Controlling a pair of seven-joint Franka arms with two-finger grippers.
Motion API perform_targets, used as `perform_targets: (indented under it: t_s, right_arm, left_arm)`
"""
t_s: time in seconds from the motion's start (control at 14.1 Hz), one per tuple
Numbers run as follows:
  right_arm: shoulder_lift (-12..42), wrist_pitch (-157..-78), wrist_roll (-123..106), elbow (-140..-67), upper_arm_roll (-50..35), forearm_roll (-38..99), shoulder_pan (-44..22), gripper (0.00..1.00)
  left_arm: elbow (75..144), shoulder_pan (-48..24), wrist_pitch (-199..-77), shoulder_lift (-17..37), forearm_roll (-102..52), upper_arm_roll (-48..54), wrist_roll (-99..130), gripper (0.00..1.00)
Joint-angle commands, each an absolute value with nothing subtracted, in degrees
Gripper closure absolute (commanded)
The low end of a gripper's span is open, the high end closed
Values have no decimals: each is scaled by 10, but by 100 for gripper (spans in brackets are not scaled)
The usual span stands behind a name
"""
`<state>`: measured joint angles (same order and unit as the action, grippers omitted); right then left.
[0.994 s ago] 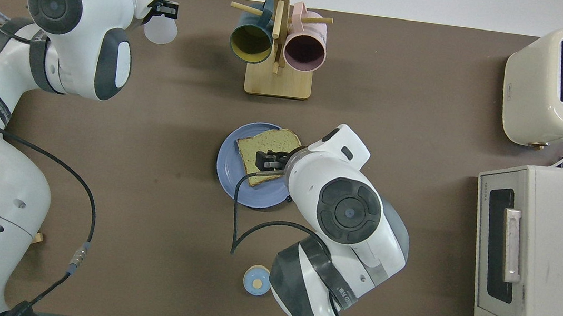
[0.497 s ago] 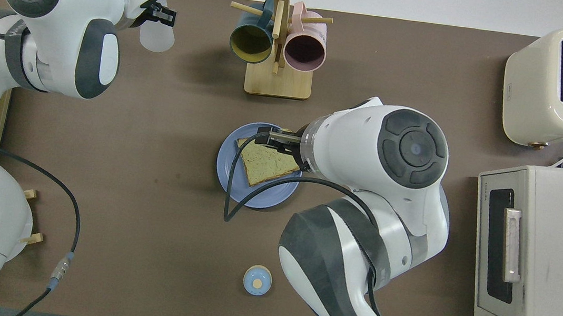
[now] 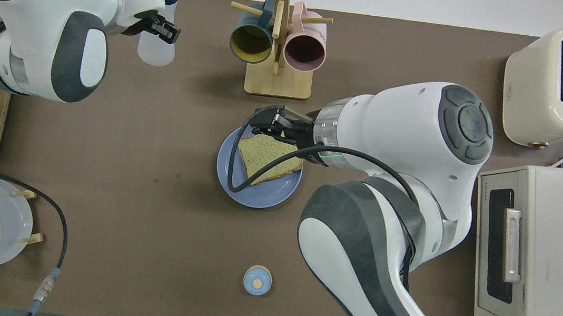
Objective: Put bread on plate and add seasoning
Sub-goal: 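Lift the bottle with the left gripper while the right gripper reaches its cap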
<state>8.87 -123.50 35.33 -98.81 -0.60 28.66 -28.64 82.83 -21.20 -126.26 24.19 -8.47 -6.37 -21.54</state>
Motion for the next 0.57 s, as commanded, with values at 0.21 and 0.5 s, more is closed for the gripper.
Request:
perform_targets:
  t_s: [0.21, 0.5]
  right_arm:
    - [80, -1220, 459, -955, -9, 377, -264, 8]
    - [96, -1229, 528, -918, -10, 428, -264, 8]
  left_arm:
    - [860, -208, -1172, 185, -112, -60, -332, 100]
    - [888, -212, -1117, 139, -118, -61, -401, 100]
